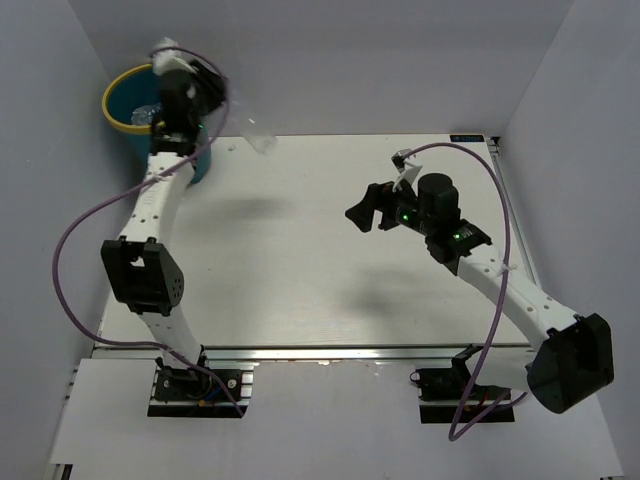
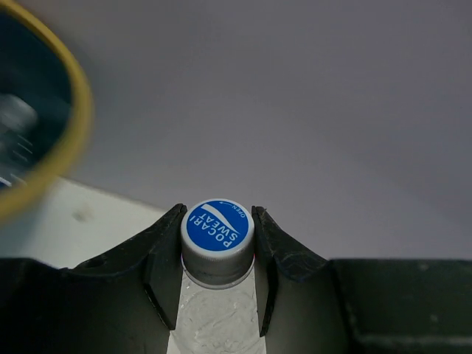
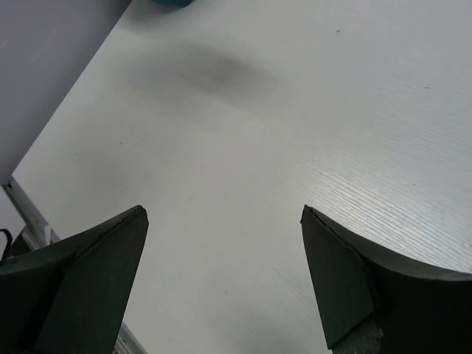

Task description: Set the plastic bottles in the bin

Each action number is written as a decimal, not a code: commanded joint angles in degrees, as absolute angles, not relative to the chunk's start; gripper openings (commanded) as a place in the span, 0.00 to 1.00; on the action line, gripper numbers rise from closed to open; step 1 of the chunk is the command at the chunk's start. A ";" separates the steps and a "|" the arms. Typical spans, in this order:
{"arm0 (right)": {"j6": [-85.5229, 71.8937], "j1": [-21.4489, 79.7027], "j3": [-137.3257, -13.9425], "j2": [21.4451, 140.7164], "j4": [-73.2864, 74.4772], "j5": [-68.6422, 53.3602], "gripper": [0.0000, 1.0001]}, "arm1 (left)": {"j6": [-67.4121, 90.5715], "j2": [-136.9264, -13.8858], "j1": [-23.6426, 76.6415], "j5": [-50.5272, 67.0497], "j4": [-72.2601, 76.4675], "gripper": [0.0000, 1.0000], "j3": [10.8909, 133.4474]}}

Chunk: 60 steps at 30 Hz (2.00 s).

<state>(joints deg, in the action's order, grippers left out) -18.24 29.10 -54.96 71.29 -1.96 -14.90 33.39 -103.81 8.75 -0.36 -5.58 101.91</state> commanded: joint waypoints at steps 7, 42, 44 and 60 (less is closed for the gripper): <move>-17.58 28.65 -53.09 65.84 5.89 -5.54 0.89 | 26.55 -97.82 -7.46 -26.44 3.76 0.00 111.18; -19.24 28.56 -48.52 58.72 4.40 -2.11 0.89 | 30.14 -108.31 -12.74 -5.74 -4.64 0.98 133.17; -20.56 28.56 -46.33 57.75 3.35 -0.36 0.89 | 32.51 -104.44 -12.05 -0.12 -9.83 0.98 128.61; -27.24 28.56 -29.20 49.22 -2.98 11.87 0.89 | 36.65 -68.37 8.17 0.80 15.52 0.98 41.21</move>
